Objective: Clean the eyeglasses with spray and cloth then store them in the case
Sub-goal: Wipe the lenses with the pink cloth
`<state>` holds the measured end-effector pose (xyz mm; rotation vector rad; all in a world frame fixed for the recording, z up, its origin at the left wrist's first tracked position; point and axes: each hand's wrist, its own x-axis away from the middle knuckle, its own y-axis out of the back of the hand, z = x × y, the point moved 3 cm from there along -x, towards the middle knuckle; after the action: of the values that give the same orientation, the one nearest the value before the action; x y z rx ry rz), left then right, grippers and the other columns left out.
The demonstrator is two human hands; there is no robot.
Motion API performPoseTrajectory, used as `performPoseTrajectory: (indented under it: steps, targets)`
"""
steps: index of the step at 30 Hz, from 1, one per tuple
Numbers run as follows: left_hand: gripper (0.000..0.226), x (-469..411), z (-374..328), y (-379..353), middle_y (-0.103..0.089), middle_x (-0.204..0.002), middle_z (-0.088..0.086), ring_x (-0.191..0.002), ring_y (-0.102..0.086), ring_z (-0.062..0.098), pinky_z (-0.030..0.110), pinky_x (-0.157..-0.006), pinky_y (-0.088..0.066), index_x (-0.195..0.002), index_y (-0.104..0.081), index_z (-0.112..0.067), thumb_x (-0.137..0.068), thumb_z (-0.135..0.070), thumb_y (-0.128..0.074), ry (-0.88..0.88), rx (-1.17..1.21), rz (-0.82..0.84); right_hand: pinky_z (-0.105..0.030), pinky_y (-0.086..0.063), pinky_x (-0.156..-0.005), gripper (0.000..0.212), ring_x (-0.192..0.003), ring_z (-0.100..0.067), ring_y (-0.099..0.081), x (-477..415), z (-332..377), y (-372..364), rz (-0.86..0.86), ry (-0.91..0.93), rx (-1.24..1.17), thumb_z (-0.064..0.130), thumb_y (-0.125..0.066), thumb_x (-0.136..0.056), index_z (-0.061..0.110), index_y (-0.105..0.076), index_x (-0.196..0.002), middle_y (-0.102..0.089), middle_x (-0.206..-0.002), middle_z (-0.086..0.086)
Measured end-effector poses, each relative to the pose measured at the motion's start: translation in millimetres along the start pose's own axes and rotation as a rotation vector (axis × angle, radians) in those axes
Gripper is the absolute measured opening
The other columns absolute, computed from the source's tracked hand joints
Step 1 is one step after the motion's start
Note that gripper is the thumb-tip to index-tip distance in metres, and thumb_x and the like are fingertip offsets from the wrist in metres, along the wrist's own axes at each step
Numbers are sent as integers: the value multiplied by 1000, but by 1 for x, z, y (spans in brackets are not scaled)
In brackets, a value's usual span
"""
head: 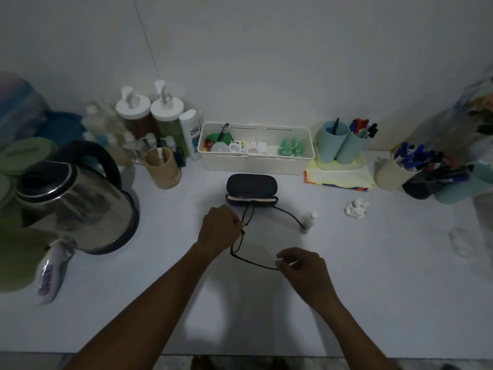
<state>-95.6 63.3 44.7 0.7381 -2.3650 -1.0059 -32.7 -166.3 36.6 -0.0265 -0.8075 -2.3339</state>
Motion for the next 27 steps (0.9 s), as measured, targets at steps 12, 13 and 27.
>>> performPoseTrajectory:
  steps: [12, 13, 27]
  targets:
    - [25, -9, 10, 2, -77, -75, 10, -77, -74, 25, 37, -78, -60, -73, -79, -5, -83, -27, -77, 227, 303, 46, -22, -54, -59, 9, -56, -13, -65, -12, 14, 9, 25, -69, -351, 5, -81, -81, 11, -77, -85, -73, -66, -2]
    - [23, -8, 11, 4, -77, -74, 8, -77, -74, 23, 37, -80, -61, -71, -79, -7, -83, -27, -78, 260, 341, 51, -25, -55, -59, 12, -57, -16, -65, -15, 16, 11, 26, -96, -470, 0, -80, -81, 7, -75, -88, -71, -65, -6]
    - [25, 14, -11, 18, -77, -87, 16, -75, -73, 23, 29, -69, -61, -95, -74, 4, -85, -19, -75, 545, 870, 74, -29, -61, -72, 10, -67, -17, -71, -28, 64, -26, -81, -36, -621, 6, -70, -91, 9, -76, -84, -73, -69, -3]
